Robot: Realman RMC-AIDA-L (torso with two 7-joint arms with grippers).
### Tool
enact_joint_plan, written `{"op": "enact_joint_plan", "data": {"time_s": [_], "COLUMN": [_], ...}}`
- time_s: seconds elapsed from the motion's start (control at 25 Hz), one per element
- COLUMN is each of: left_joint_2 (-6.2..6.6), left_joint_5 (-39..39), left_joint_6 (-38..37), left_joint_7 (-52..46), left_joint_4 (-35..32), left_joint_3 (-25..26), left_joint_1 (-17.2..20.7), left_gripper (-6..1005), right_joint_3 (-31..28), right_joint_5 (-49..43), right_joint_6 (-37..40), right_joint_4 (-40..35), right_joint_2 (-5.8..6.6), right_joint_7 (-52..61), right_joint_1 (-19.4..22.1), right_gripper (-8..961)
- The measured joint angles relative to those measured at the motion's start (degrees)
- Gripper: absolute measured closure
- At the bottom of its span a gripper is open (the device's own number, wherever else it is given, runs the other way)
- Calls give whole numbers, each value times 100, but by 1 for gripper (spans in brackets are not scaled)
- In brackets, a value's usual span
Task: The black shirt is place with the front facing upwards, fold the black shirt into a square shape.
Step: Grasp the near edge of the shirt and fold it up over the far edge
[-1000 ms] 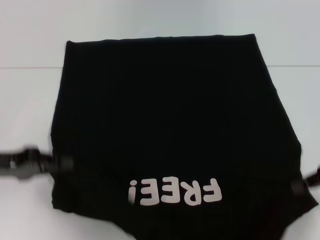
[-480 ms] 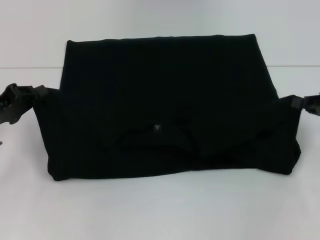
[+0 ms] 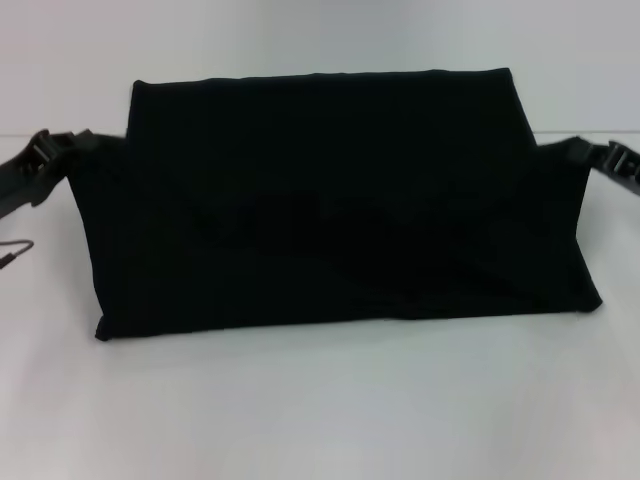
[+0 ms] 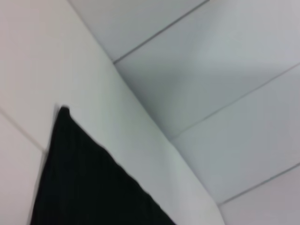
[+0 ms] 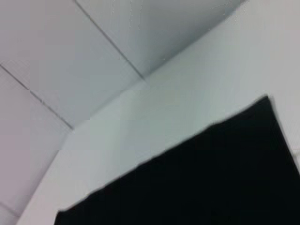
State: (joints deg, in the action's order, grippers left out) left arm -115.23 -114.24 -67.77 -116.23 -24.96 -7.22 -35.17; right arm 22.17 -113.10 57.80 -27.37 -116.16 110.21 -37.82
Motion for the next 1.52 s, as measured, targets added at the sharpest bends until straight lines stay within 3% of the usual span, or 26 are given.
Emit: {"op": "enact_joint_plan", "data": {"time_s": [0.16,0.4,0.88,1.04,1.28,1.48,1.52], "left_joint_2": [-89,-325,-462,-550,-650,-656,-645], "left_joint_5": [151,191,205,211,424,600,647], "left_joint_6": [294,916,1456,1716,1744,1613,1533], "left_joint_7": [290,714,1018,1066,1357,1368,1360], "left_joint_4": [0,55,203,214,198,195,194], "left_joint_3": [-9,-41,-195,-348,-412,-409,-403], "left_joint_1": [-110,-242,-405,-475,-447,-305,-257], "left_gripper": [986,986,982,969,949,787,754], "right_joint_3": [13,168,298,297,296,275,261], "right_joint_5": [574,721,755,767,797,812,829], "right_joint_6": [-225,-876,-1514,-1613,-1618,-1559,-1530], "right_joint_4": [80,442,455,461,509,577,587], "right_joint_2": [-84,-143,-193,-289,-349,-354,-354], "right_joint_7": [-481,-894,-1069,-1391,-1942,-2000,-2005], "right_joint_1": [2,-138,-191,-199,-242,-190,-168], "right_gripper": [934,934,933,933,845,771,689]}}
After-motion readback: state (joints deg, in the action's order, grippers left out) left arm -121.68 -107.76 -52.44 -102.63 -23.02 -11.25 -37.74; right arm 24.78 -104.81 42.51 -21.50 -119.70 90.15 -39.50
